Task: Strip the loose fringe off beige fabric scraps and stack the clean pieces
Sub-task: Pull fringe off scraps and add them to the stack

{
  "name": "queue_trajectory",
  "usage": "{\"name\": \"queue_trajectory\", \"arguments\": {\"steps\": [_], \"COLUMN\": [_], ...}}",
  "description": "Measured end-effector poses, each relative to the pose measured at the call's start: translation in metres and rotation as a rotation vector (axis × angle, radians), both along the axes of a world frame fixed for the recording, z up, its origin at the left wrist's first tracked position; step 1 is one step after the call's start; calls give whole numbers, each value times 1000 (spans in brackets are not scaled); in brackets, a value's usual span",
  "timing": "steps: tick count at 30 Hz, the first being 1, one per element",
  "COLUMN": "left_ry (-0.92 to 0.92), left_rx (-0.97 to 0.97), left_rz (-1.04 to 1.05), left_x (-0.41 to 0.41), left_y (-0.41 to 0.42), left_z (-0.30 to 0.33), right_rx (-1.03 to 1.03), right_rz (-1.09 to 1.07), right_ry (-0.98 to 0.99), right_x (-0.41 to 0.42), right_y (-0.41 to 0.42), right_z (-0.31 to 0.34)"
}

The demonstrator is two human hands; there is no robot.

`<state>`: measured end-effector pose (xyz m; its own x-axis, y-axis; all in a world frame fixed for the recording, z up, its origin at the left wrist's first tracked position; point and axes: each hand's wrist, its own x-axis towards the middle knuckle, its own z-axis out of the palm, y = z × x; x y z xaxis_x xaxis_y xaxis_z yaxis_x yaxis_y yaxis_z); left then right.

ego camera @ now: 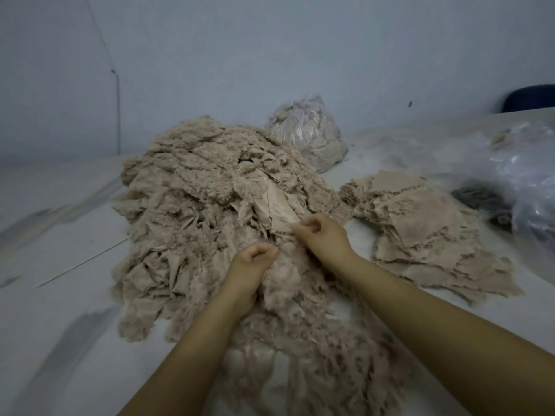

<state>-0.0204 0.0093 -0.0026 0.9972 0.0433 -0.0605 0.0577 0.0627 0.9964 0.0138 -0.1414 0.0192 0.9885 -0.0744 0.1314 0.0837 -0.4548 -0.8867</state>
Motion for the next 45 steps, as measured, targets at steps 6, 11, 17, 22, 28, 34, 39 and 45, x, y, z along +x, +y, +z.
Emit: {"name": "queue_trajectory", "arguments": {"steps": [6,11,17,22,28,34,39,45], "left_ry": [-109,-184,-317,-461,-205,43,59,-183], "left_rx": [-105,-26,149,525,129,-184,17,226], "left_rz": [31,46,226,-248,-97,-243,-256,-160], "left_x": [3,5,-3,-23,-23,-26,-32,-37], "left_y": [6,-8,-20,-39,-54,-51,-51,-62], "left_z": [5,6,10,11,8,20,20,15], "right_rx": [398,580,657,841,565,444,412,299], "right_rz": [330,253,111,34,-28,283,154,53], "right_ry": [380,161,146,245,6,135,20,-56], "right_x": [-24,-40,-54,-54,-61,-77,-78,-82], "right_y": [11,2,-21,-27,-43,-54,-49,-46], "right_z": [-3,-7,-2,0,0,-9,-15,-24]}}
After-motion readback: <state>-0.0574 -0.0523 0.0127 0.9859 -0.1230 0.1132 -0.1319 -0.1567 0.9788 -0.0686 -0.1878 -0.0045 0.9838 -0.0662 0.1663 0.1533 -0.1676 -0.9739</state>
